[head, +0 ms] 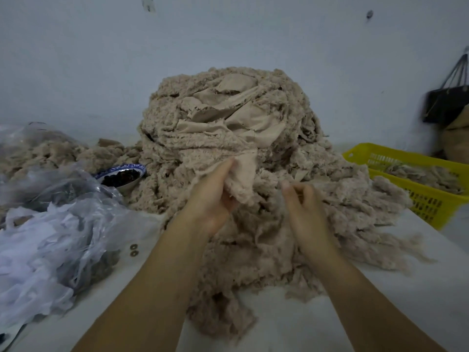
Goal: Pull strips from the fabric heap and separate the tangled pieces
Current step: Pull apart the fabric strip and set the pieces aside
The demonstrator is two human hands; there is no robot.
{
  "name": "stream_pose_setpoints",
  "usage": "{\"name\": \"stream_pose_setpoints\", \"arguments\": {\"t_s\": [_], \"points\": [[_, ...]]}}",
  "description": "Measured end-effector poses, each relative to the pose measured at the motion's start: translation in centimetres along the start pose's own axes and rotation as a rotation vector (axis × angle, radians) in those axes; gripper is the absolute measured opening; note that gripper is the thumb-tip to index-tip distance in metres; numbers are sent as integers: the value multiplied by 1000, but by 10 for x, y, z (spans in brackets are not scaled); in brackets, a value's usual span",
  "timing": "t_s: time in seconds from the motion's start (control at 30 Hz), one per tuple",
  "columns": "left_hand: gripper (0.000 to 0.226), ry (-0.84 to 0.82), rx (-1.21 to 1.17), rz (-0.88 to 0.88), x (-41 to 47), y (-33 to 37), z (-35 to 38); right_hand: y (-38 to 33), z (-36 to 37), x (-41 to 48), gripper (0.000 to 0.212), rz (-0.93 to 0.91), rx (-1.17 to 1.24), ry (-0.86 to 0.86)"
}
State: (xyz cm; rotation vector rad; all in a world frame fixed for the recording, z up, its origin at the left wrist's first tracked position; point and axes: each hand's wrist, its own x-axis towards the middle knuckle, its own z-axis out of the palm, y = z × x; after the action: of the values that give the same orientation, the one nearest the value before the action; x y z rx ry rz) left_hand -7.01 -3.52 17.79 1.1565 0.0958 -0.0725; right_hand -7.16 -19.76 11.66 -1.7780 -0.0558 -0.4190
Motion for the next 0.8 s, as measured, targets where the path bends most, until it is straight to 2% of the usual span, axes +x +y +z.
{"name": "stream_pose_setpoints", "arguments": {"t_s": [0.1, 0.2, 0.3, 0.37, 0.5, 0.6, 0.67, 0.7, 0.8], "points": [[42, -127, 102, 26, -6, -11, 8, -18, 13, -7, 46, -60, 101, -150], [42, -199, 172, 62, -10, -18, 11, -25, 21, -7, 42, 60, 228, -225], [28, -119, 191, 100, -8, -21, 6, -25, 15, -1, 28, 153, 419, -173], [24, -74, 181, 109, -6, -24, 1, -21, 8, 2, 28, 156, 455, -166], [38, -32, -37, 109, -4, -25, 0, -15, -1, -3, 43, 72, 326, -190], [15, -108, -274, 102, -4, -22, -2, -10, -3, -7, 53, 33, 239, -240], [25, -112, -414, 97, -7, -19, -4, -5, -4, -8, 57, 52, 271, -279], [27, -94, -455, 89, -6, -18, -5, -2, -5, -8, 53, 60, 273, -281], [20, -82, -441, 77, -6, -18, -6, 5, -6, -4, 19, 58, 248, -273]]}}
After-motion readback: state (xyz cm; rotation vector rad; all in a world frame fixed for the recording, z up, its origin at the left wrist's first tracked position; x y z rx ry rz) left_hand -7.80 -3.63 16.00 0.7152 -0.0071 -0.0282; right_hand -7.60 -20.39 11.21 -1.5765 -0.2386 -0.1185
